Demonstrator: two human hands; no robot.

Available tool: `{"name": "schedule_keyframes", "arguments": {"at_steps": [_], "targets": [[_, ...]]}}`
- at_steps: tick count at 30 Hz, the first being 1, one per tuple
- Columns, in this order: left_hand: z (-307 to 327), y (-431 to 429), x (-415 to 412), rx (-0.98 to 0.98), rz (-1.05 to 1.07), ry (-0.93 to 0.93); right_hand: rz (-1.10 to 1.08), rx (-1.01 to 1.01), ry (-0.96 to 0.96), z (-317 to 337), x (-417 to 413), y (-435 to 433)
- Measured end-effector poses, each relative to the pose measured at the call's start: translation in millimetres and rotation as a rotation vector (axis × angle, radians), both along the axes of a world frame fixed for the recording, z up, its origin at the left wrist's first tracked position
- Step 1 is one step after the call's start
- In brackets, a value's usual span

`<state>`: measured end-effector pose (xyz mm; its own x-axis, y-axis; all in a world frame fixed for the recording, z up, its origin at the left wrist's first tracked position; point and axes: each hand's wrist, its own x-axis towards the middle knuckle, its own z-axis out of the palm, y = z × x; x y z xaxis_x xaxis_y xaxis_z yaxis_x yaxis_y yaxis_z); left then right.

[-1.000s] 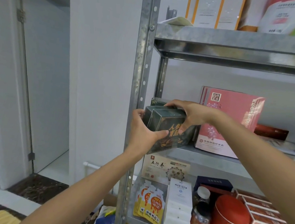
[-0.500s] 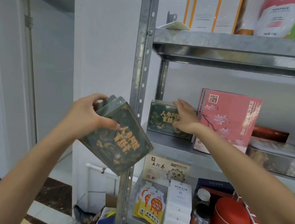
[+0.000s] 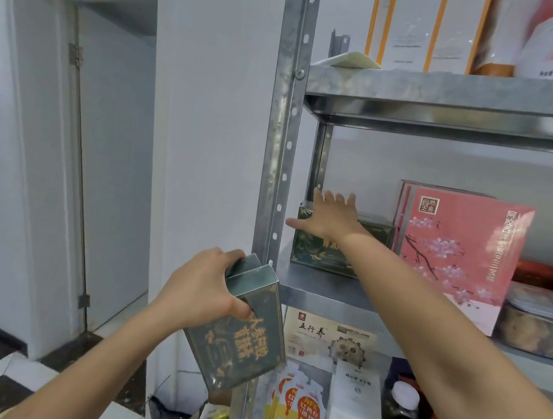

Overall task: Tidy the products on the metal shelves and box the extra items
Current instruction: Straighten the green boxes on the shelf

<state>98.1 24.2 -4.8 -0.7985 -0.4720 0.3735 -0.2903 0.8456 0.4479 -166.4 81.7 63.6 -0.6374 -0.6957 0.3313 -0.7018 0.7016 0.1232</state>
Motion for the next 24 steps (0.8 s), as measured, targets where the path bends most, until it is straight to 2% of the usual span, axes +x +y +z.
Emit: {"name": "schedule_keyframes", "arguments": {"at_steps": [10, 17, 20, 22, 24], "targets": [[-20, -17, 8, 0.131, -0.033, -0.014, -0.095, 0.022, -0.071, 1, -13, -33], [-18, -24, 10, 0.177, -0.045, 0.003, 0.148, -0.085, -0.21, 4, -22, -27], [-11, -23, 11, 0.178, -0.05, 0.022, 0.257, -0.005, -0.293, 11, -19, -17], [-6, -21, 10, 0.178, -0.059, 0.04, 0.26, 0.142, -0.325, 22, -13, -6], [-3, -18, 9, 0.174, -0.063, 0.051, 0.232, 0.348, -0.226, 34, -5, 4]]}}
